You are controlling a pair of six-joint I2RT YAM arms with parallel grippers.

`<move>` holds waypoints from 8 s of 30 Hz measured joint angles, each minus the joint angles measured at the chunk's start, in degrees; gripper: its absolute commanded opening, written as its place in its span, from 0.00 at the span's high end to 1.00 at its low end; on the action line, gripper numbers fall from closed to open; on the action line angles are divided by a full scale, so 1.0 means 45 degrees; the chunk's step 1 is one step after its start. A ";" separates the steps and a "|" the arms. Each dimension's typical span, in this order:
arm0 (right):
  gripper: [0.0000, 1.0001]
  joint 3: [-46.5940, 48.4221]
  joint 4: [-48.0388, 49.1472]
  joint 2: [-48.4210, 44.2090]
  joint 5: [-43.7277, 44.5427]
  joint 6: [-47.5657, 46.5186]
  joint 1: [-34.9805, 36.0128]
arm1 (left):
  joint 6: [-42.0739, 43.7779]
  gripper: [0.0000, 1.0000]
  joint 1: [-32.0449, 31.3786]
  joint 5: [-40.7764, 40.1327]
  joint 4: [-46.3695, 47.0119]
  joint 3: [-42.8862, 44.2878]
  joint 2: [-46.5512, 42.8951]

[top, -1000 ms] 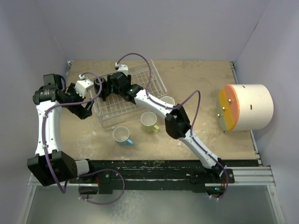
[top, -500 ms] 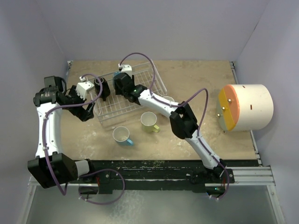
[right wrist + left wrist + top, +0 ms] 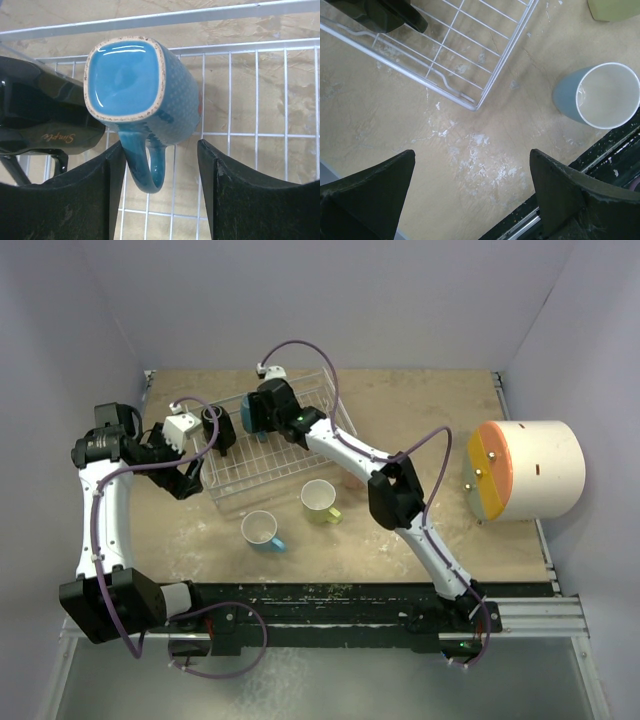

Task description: Unload the cups from the dish rack

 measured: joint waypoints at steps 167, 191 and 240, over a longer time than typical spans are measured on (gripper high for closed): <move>0.17 -1.2104 -0.5285 -1.8302 -0.0301 0.3784 -0.4940 | 0.4901 0.01 -1.8302 -0.5911 0.0087 0.8723 1.1118; 0.00 -0.9379 -0.2254 -1.2303 -0.1234 0.2735 -0.2448 | 0.0568 0.11 -0.5192 -0.4818 0.0996 0.5090 0.2594; 0.02 -1.2964 -0.2021 -1.5956 -0.0243 0.2895 -0.1379 | -0.8087 0.83 -0.4483 -0.6606 0.7742 0.1734 0.7436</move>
